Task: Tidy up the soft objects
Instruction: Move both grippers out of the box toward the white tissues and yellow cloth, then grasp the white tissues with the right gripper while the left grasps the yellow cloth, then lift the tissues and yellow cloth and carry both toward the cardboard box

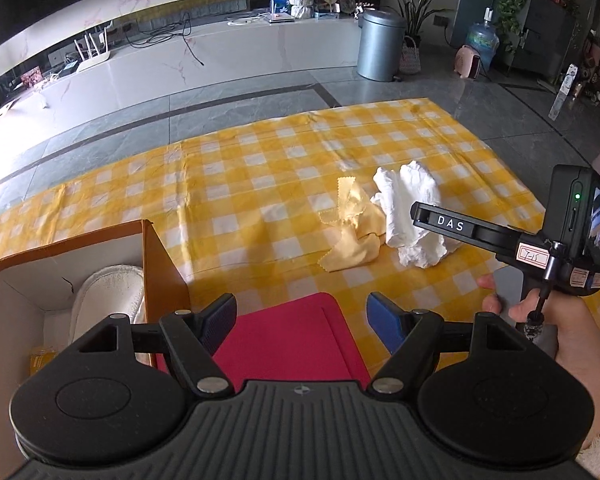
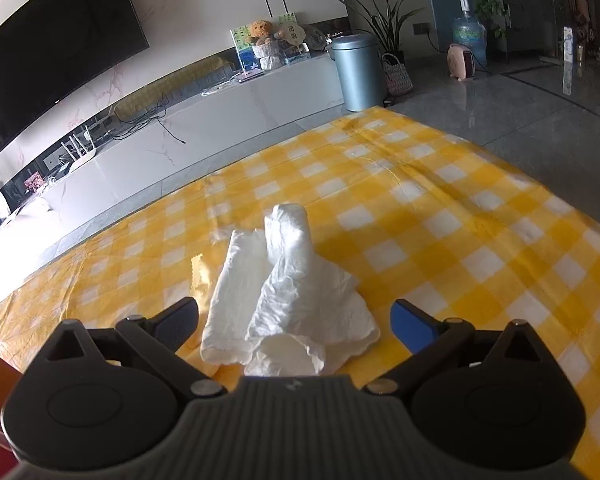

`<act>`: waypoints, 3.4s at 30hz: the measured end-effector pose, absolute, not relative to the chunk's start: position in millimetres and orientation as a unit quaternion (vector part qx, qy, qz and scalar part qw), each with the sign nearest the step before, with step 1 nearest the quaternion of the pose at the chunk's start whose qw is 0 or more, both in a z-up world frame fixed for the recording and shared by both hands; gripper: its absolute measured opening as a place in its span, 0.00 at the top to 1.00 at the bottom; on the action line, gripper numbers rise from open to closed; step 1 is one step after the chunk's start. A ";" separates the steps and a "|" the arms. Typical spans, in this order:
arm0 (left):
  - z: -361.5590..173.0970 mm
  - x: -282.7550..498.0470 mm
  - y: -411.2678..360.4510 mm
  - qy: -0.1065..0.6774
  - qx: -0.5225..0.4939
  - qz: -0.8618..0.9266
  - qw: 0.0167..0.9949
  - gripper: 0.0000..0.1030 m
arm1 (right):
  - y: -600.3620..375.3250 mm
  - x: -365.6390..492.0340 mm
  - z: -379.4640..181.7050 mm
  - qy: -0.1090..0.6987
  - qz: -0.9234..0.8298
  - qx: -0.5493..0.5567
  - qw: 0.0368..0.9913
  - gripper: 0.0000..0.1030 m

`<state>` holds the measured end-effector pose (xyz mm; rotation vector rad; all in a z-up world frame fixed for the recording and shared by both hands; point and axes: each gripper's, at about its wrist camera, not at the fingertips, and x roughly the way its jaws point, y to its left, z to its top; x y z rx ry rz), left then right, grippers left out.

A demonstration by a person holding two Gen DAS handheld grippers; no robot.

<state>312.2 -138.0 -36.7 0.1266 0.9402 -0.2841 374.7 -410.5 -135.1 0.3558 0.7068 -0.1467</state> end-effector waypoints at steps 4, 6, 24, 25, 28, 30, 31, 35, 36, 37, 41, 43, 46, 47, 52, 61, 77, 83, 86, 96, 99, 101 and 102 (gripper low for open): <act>-41.0 323.1 -136.9 0.457 0.069 -0.126 0.878 0.15 | -412.1 390.4 -145.2 0.362 -0.079 0.176 0.912 0.03; -42.5 329.7 -139.5 0.462 0.078 -0.126 0.874 0.15 | -412.0 398.7 -151.9 0.378 -0.083 0.170 0.906 0.03; -72.1 388.1 -195.5 0.522 0.133 -0.130 0.833 0.15 | -394.3 424.0 -178.6 0.413 -0.041 0.083 0.906 0.05; -73.9 388.1 -199.1 0.521 0.140 -0.129 0.832 0.15 | -390.8 424.1 -178.9 0.414 -0.044 0.062 0.907 0.12; -79.5 384.3 -209.4 0.517 0.169 -0.129 0.829 0.15 | -391.5 421.7 -173.0 0.410 -0.028 0.071 0.909 0.43; -82.4 381.7 -216.6 0.514 0.185 -0.130 0.828 0.15 | -397.0 420.0 -169.3 0.416 -0.021 0.098 0.904 0.59; -83.2 380.8 -220.4 0.511 0.193 -0.132 0.827 0.15 | -400.8 418.4 -167.9 0.417 -0.018 0.112 0.902 0.67; -91.2 381.6 -240.8 0.516 0.239 -0.168 0.805 0.15 | -413.7 414.1 -162.6 0.420 -0.018 0.152 0.895 0.78; -94.8 382.9 -246.3 0.518 0.256 -0.177 0.797 0.15 | -415.9 413.3 -161.1 0.420 -0.020 0.153 0.894 0.78; -97.9 384.2 -250.3 0.517 0.268 -0.179 0.793 0.15 | -417.4 412.6 -160.4 0.422 -0.024 0.152 0.893 0.78; -109.9 395.7 -262.2 0.520 0.279 -0.181 0.787 0.15 | -425.6 409.5 -158.6 0.431 -0.042 0.160 0.887 0.78; -116.8 405.7 -264.3 0.539 0.254 -0.185 0.781 0.15 | -428.5 406.8 -158.0 0.433 -0.047 0.171 0.884 0.78; -128.4 416.2 -269.0 0.555 0.225 -0.196 0.776 0.14 | -431.4 404.2 -158.1 0.437 -0.054 0.176 0.881 0.77; -132.8 417.2 -271.2 0.553 0.227 -0.201 0.776 0.14 | -433.8 404.6 -158.9 0.438 -0.055 0.180 0.879 0.77; -142.2 423.8 -288.0 0.543 0.273 -0.214 0.764 0.13 | -442.6 404.5 -162.5 0.444 -0.056 0.210 0.869 0.77; -151.4 427.6 -306.4 0.500 0.352 -0.272 0.743 0.10 | -444.8 400.8 -160.3 0.446 -0.056 0.217 0.866 0.76; -137.4 410.3 -289.3 0.558 0.248 -0.247 0.753 0.98 | -462.4 392.0 -145.0 0.420 -0.088 0.222 0.875 0.75; -99.6 383.2 -270.2 0.540 0.210 -0.247 0.777 0.98 | -470.1 385.0 -134.8 0.405 -0.093 0.230 0.880 0.75; -82.6 363.4 -263.2 0.526 0.211 -0.253 0.784 0.98 | -468.8 381.6 -131.3 0.403 -0.094 0.227 0.882 0.75; -33.5 314.4 -227.6 0.492 0.152 -0.277 0.811 0.98 | -455.3 368.8 -123.0 0.401 -0.083 0.206 0.889 0.75; -22.4 304.7 -215.2 0.484 0.132 -0.290 0.815 0.98 | -450.9 366.2 -125.3 0.407 -0.082 0.201 0.887 0.75; -17.6 297.4 -209.0 0.476 0.132 -0.295 0.818 0.98 | -446.9 364.6 -128.3 0.412 -0.080 0.194 0.887 0.75; -15.4 292.8 -205.8 0.471 0.133 -0.300 0.819 0.98 | -445.1 363.6 -129.2 0.414 -0.080 0.191 0.887 0.75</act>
